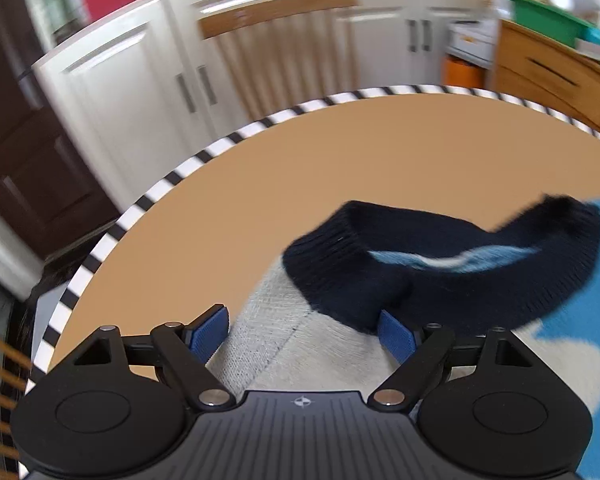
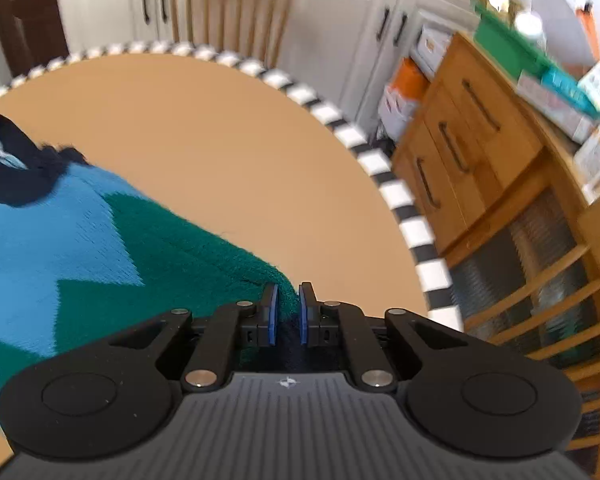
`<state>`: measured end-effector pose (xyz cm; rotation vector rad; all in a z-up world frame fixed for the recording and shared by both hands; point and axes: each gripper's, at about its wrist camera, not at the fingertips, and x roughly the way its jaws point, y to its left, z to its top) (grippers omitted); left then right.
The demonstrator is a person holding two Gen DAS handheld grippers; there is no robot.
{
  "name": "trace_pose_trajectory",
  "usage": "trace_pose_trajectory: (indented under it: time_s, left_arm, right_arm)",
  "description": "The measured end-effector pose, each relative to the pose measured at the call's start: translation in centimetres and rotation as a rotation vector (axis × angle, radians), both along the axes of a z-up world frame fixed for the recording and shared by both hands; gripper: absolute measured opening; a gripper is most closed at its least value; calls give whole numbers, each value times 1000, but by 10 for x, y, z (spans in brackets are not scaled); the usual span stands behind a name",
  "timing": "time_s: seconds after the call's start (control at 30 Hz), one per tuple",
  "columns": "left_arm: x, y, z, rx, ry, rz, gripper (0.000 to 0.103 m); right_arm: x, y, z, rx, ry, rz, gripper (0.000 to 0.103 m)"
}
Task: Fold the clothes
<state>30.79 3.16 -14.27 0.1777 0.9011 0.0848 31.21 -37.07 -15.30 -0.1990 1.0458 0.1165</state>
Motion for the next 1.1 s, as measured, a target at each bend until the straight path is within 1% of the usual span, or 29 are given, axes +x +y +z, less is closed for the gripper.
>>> trace_pose_trajectory:
  time_s: [0.03, 0.07, 0.1, 0.13, 0.17, 0.2, 0.27, 0.3, 0.37, 0.4, 0.43, 0.47, 0.5, 0.53, 0.57, 0.6, 0.63, 0.67, 0.73, 0.77, 0.83, 0.9, 0.93, 0.97, 1.0, 1.03, 1.07, 1.1]
  left_arm:
    - [3, 1, -1, -10, -3, 26, 84]
    - [5, 2, 0, -15, -6, 47, 84]
    - [7, 3, 1, -10, -11, 58, 84]
    - [9, 3, 2, 1, -16, 65, 84]
    - [12, 6, 3, 8, -15, 68, 84]
    - [15, 10, 4, 12, -11, 68, 84]
    - [18, 18, 13, -8, -12, 72, 83]
    - [18, 23, 19, -24, -22, 73, 83]
    - [9, 29, 38, -62, -58, 81, 83]
    - [0, 28, 47, -69, -71, 83, 81]
    - [-12, 24, 57, -70, -80, 83, 80]
    - [-25, 17, 65, -74, -84, 73, 78]
    - [-38, 8, 70, -90, -85, 46, 78]
    - [-50, -1, 73, -109, -88, 9, 78]
    - [-62, -10, 76, -122, -97, -8, 79]
    - [-74, -19, 77, -131, -109, -11, 81]
    - [-82, -27, 76, -157, -115, -13, 82]
    - [-88, -32, 74, -192, -117, -15, 82]
    - [-95, -44, 63, -255, -74, 8, 82]
    - [-98, -48, 55, -256, -56, 9, 81]
    - [-105, -57, 35, -221, -33, -5, 77]
    - [-98, -57, 11, -115, 7, 9, 76]
    - [-97, -52, 3, -110, 21, 33, 79]
    - [-97, -44, -3, -129, 27, 65, 90]
    - [-95, -37, -6, -155, 45, 92, 94]
    - [-90, -31, -6, -185, 69, 116, 94]
    - [-86, -29, -5, -193, 91, 119, 94]
    - [-85, -31, -4, -182, 103, 113, 94]
  right_arm:
    - [4, 1, -9, 2, 22, -14, 15]
    - [6, 4, -16, -12, 20, -25, 17]
    - [7, 6, -21, -37, 16, -24, 31]
    - [6, 6, -21, -63, 0, -35, 52]
    - [7, 2, -18, -81, -4, -55, 59]
    - [5, -7, -12, -50, -5, -80, 60]
    - [1, -24, 2, 13, -7, -130, 54]
    - [-7, -30, 13, 35, -33, -153, 46]
    - [-35, -33, 38, 130, -75, -142, 45]
    - [-49, -34, 49, 178, -95, -134, 45]
    - [-64, -28, 56, 235, -87, -108, 45]
    - [-80, -17, 59, 266, -80, -66, 45]
    - [-95, -2, 59, 270, -80, -20, 45]
    - [-105, 12, 54, 282, -74, 6, 45]
    - [-114, 26, 50, 296, -67, 30, 45]
    - [-118, 37, 43, 331, -48, 43, 44]
    - [-121, 49, 35, 347, -38, 52, 42]
    - [-123, 61, 27, 361, -30, 61, 42]
    - [-124, 77, 12, 343, -18, 60, 41]
    - [-126, 82, 5, 326, -23, 52, 41]
    - [-127, 84, -7, 295, -1, 34, 40]
    - [-128, 77, -19, 252, 18, 22, 40]
    - [-131, 73, -20, 235, 18, 17, 39]
    - [-136, 66, -19, 247, 7, 20, 38]
    - [-138, 61, -17, 245, 11, 14, 38]
    - [-139, 56, -15, 243, 15, 7, 38]
    - [-140, 51, -15, 232, 16, -1, 38]
    - [-140, 46, -15, 222, 18, -10, 38]
